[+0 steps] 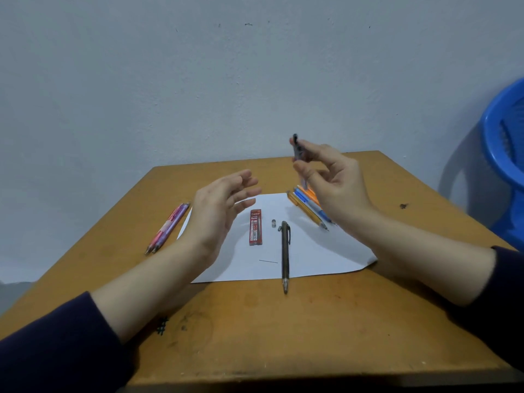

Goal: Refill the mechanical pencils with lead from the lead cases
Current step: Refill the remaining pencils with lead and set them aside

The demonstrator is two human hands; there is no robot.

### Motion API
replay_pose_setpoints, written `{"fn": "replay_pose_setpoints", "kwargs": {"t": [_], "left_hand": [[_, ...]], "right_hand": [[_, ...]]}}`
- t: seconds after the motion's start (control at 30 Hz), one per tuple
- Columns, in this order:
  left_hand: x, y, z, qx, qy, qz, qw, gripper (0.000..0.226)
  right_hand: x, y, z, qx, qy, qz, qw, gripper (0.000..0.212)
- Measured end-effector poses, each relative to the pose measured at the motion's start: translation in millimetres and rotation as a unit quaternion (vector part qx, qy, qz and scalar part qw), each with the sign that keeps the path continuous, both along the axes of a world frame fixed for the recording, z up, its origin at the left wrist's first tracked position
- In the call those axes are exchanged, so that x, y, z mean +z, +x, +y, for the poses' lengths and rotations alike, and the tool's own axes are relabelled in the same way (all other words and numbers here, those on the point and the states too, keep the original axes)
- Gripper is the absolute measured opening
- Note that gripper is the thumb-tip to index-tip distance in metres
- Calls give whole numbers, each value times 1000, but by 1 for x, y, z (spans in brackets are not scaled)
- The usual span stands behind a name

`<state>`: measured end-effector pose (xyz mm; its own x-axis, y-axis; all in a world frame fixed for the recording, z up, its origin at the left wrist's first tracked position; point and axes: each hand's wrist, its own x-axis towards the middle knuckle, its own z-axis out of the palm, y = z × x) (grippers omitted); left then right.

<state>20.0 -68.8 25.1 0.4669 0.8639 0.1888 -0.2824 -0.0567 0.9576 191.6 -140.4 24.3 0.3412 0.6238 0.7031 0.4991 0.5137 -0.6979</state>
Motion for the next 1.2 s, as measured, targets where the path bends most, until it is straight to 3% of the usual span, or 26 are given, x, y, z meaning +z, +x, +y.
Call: {"fn": "replay_pose_setpoints", "kwargs": {"t": [0.17,0.3,0.73,0.9,1.07,1.2], "left_hand": [[6,-2,-12,-105,-175,-82,976,41],[10,-5,-18,-160,-245,-100,951,49],[15,-7,-21,-181,-296,-129,929,55],[16,-9,-18,-191,-301,-138,924,58],[15,-10,-16,-200,-307,-129,921,60],[16,-10,-15,-196,-310,-125,922,59]], "right_hand": [[-15,11,11,-72,32,-260,962,36],[-21,18,15,-113,59,-382,916,47],[-14,21,12,-99,111,-425,893,65],[-14,24,14,-104,118,-455,877,58],[-11,29,15,-133,141,-530,826,30],[-11,27,13,-135,131,-508,840,47]]}}
